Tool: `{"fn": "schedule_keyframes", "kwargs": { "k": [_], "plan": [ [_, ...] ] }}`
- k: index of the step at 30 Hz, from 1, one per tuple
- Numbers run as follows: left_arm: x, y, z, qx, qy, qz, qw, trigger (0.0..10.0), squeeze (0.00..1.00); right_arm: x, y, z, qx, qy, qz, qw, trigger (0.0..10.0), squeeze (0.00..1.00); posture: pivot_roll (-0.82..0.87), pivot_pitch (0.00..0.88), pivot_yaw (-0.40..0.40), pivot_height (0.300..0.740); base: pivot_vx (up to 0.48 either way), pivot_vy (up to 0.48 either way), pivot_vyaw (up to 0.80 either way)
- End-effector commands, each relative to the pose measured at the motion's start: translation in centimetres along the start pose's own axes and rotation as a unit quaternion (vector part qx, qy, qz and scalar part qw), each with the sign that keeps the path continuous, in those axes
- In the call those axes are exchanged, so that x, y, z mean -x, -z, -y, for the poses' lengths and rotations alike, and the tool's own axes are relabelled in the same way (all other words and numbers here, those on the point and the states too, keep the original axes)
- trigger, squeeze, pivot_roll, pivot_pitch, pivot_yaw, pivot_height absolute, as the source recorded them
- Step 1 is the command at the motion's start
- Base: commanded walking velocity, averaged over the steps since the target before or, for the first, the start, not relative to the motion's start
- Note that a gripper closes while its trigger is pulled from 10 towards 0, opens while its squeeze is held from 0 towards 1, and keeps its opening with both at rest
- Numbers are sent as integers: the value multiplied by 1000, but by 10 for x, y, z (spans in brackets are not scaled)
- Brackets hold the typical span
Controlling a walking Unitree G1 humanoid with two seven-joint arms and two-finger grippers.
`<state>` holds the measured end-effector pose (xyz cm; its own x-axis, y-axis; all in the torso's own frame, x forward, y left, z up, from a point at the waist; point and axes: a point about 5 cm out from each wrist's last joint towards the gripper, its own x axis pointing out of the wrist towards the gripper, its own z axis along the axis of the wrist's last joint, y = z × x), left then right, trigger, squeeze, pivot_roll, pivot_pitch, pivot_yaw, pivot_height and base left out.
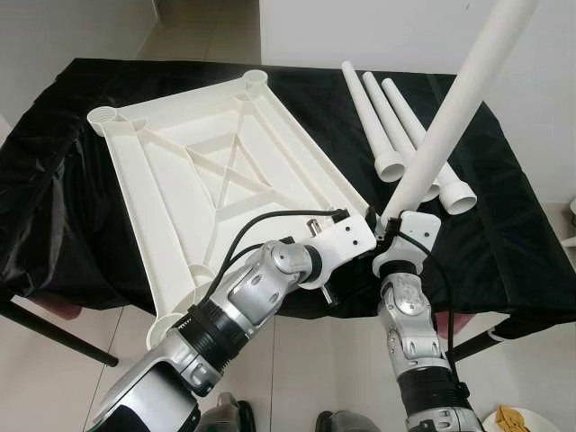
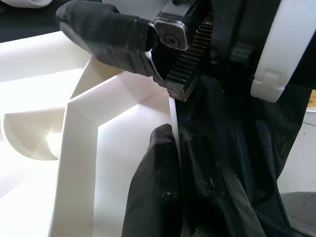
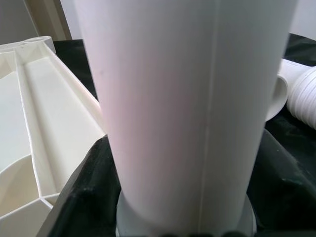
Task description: Building children table
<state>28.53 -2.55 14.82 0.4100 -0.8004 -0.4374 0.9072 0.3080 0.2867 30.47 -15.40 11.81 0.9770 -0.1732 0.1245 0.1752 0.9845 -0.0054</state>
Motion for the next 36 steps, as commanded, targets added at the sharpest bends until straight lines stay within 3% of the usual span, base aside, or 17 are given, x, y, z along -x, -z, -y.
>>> {"fn": "schedule_keyframes", "kwargs": {
  "k": [1,2,11,13,14,15,17,20,22,23,25,26,36],
  "plan": [
    [-5,-6,21,-15,66,10,998,10000,0,3,18,15,23,31,-53,998,10000,0,-51,81,27,740,0,0,0],
    [-5,-6,20,-15,65,10,998,10000,0,4,17,16,22,24,-47,998,10000,1000,-51,81,26,740,0,0,0],
    [-5,-6,20,-15,65,9,998,10000,0,5,9,33,30,-4,-17,999,10000,1000,-51,81,28,740,0,0,0],
    [-5,-5,20,-16,66,8,998,10000,0,5,9,37,29,-34,-15,999,10000,1000,-55,79,30,740,0,0,0],
    [-5,-5,20,-16,66,8,998,10000,0,5,9,37,24,-69,-14,997,10000,20,-61,76,31,740,0,0,0],
    [-5,-5,20,-16,66,8,998,10000,0,5,9,37,24,-69,-14,997,10000,20,-61,76,31,740,0,0,0],
    [-6,-5,20,-18,67,8,998,10000,0,8,9,38,13,-138,-13,990,10000,0,-63,76,31,740,0,0,0],
    [-6,-6,21,-19,68,9,997,10000,0,11,11,41,16,-186,-13,982,10000,0,-66,72,31,740,0,0,0],
    [-6,-6,21,-19,68,9,997,10000,0,11,11,41,16,-186,-13,982,10000,0,-66,72,31,740,0,0,0],
    [-7,-7,21,-19,69,10,997,10000,0,13,14,48,20,-234,-15,972,10000,0,-64,67,32,740,0,0,0],
    [-7,-6,21,-20,69,10,997,10000,0,14,14,51,24,-251,-14,967,10000,0,-65,66,33,740,0,0,0],
    [-6,-6,21,-20,70,9,997,10000,0,16,14,64,19,-284,-12,959,10000,0,-66,65,35,740,0,0,0],
    [-7,-6,23,-25,75,8,997,10000,0,13,20,92,38,-319,-39,946,10000,0,-72,55,46,740,0,0,0]
  ]
}}
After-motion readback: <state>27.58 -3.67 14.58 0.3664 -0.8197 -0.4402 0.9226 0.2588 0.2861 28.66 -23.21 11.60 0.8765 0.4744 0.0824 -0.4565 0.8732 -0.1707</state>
